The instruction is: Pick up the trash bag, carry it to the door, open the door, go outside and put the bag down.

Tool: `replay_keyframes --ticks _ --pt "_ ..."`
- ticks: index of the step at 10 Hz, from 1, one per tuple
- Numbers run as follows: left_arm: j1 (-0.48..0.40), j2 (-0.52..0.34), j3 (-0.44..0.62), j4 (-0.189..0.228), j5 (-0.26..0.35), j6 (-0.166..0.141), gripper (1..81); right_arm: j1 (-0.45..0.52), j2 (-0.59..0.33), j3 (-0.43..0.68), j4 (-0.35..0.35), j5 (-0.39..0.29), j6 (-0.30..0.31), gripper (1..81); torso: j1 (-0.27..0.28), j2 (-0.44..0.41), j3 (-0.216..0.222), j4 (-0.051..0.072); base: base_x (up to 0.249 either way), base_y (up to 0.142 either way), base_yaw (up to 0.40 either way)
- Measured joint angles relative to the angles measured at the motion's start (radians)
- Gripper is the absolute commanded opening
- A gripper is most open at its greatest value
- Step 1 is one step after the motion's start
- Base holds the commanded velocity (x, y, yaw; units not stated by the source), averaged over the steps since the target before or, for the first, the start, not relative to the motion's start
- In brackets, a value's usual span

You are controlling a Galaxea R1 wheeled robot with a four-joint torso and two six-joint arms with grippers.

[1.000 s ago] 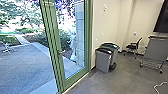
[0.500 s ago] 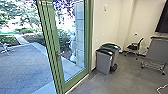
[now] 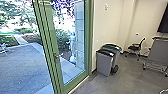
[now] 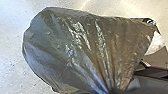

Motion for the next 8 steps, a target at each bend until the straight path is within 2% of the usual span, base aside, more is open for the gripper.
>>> replay_keyframes --ticks 8 --pt "0.000 0.000 0.000 0.000 0.000 0.000 1.0 0.000 0.000 0.000 0.000 0.000 0.000 81.1 0.000 0.000 0.000 0.000 0.150 0.000 0.000"
